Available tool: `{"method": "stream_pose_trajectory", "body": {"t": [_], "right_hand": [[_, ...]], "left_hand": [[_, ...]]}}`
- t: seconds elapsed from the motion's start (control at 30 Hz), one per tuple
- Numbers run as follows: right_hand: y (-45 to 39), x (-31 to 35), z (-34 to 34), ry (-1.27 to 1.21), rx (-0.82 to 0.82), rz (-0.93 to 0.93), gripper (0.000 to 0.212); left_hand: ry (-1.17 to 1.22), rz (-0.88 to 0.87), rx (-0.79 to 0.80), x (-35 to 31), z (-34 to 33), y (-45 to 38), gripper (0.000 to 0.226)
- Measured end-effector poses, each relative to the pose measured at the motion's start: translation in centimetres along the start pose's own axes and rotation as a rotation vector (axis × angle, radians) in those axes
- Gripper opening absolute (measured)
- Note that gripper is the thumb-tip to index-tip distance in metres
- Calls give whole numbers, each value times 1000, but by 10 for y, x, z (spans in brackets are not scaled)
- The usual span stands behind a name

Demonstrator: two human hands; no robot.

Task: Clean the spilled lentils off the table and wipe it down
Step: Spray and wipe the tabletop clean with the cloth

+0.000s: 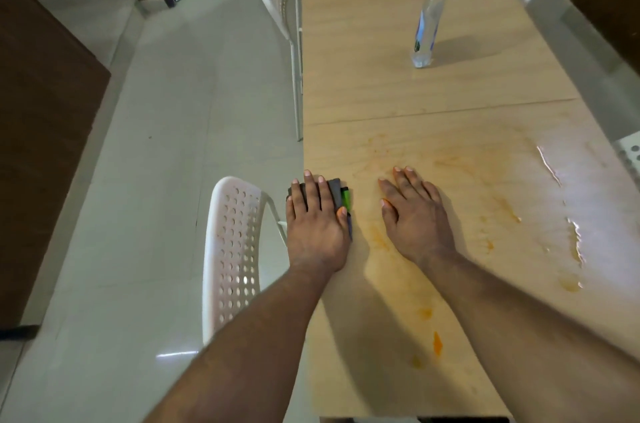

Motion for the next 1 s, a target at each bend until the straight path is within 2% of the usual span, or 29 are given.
{"method": "stream_pose_trajectory", "body": {"t": [0.27,0.4,0.47,0.53,0.8,0.93,1.0], "right_hand": [[-4,-2,-9,70,23,-5,57],[-3,-5,-10,70,52,-11,60],[-2,-3,-9,73,65,-13,60],[-3,-2,-6,72,59,-14,59],[-9,-9,-11,34,43,3,57],[-6,-8,-7,54,30,5,56],[-5,-6,-7,62,42,4,56]], "left_hand": [[-57,34,-2,-12,37,-114,74],[-91,-195,-24,-55,24,-73,72],[-70,-241,8,-52,19,-55,71],[-95,-236,25,-40,26,-59,70],[-128,-37,29,-24,56,-167,72],[-123,-201,-9,-50,44,-114,69],[-109,-242,20,-45,36,-87,68]]}}
Point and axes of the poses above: each hand's wrist, its own y-axis away from the middle knuckle, its own z-axis out of the back of the hand, x = y × z, the point moved 9 cm from there along -y, towards the middle knuckle, and after that the axes turned 11 degrees about x, right-handed, at the moved point
